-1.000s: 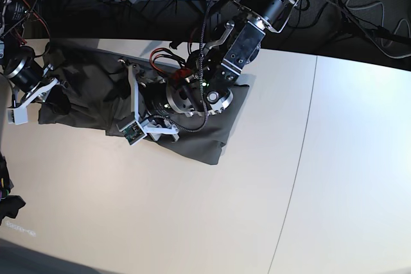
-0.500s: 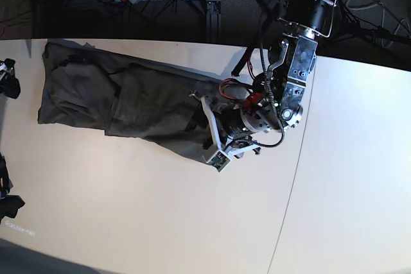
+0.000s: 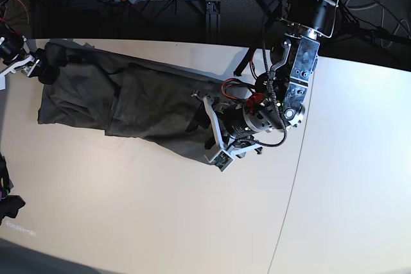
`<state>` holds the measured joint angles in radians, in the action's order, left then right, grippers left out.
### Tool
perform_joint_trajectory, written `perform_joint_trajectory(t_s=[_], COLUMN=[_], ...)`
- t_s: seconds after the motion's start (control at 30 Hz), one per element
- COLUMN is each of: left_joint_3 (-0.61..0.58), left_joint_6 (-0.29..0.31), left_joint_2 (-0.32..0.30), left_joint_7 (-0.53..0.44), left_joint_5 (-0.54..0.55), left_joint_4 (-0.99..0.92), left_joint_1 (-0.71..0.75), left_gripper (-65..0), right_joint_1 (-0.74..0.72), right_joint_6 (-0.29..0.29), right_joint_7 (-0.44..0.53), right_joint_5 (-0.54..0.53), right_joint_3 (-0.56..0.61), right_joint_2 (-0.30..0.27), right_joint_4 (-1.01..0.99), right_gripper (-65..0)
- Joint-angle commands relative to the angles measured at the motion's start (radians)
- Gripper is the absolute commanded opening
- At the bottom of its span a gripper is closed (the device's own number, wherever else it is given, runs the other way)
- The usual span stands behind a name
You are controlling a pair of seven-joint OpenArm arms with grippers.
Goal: Fold the T-shirt properly
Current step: 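Carry the strip end with the left gripper over toward the right gripper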
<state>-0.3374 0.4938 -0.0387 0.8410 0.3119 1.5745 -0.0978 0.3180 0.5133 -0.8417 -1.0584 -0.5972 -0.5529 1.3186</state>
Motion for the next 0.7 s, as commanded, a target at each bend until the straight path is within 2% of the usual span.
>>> perform_joint_trajectory(t_s=[0.0, 0.23, 0.47, 0.67], left_joint_3=[0.0, 0.0, 0.0, 0.003], left_joint_6=[-0.003, -0.003, -0.003, -0.004], left_joint_2=[0.005, 0.005, 0.002, -0.062], left_joint_7=[-0.028, -0.029, -0.03, -0.04], left_joint_5=[0.013, 0.005, -0.019, -0.032], left_joint_4=[0.019, 0.019, 0.019, 0.019], left_joint_1=[-0.021, -0.021, -0.027, -0.046], left_gripper=[-27.0, -27.0, -27.0, -27.0], right_joint_1=[-0.019, -0.063, -0.063, -0.063], right_joint_6=[0.078, 0.079, 0.079, 0.079], right_joint_7=[0.022, 0.019, 0.019, 0.019], right_joint_5=[-0.025, -0.052, -0.052, -0.048], right_joint_3=[-0.002, 0.02, 0.131, 0.153], right_joint_2=[-0.026, -0.025, -0.025, 0.021], right_joint_4=[-0.01, -0.097, -0.097, -0.097], right_gripper=[-20.4, -20.4, -20.4, -20.5])
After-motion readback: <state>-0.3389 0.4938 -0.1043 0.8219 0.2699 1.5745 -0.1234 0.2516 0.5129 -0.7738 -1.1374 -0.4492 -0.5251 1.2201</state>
